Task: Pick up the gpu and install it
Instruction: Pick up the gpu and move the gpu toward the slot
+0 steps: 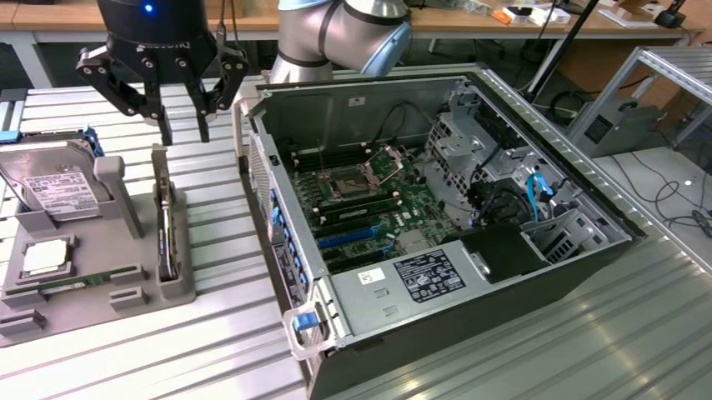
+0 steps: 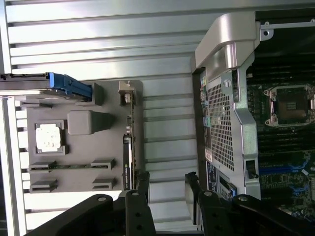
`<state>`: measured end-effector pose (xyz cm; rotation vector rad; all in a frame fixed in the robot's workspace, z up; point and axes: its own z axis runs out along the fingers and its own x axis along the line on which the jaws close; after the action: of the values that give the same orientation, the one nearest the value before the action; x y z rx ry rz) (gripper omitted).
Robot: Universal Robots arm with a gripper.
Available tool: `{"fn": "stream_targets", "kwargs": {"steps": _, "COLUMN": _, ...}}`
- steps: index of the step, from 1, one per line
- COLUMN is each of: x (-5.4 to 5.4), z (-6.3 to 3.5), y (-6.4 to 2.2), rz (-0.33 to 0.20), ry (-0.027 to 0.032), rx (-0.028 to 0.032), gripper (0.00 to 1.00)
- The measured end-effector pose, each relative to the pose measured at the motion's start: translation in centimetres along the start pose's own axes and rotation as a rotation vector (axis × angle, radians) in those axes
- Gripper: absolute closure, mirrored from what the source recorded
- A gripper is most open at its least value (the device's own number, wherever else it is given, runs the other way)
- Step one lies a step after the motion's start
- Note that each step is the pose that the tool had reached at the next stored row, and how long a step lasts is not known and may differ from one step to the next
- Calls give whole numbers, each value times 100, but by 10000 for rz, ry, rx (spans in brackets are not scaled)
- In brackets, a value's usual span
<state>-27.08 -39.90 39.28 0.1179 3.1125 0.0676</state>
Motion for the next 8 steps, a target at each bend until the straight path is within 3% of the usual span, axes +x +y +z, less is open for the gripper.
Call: {"fn": "stream_targets", "kwargs": {"steps": 8, "x": 35, "z": 44, "y": -4, "rz": 1, "ry": 0, "rx": 0, "gripper": 58}}
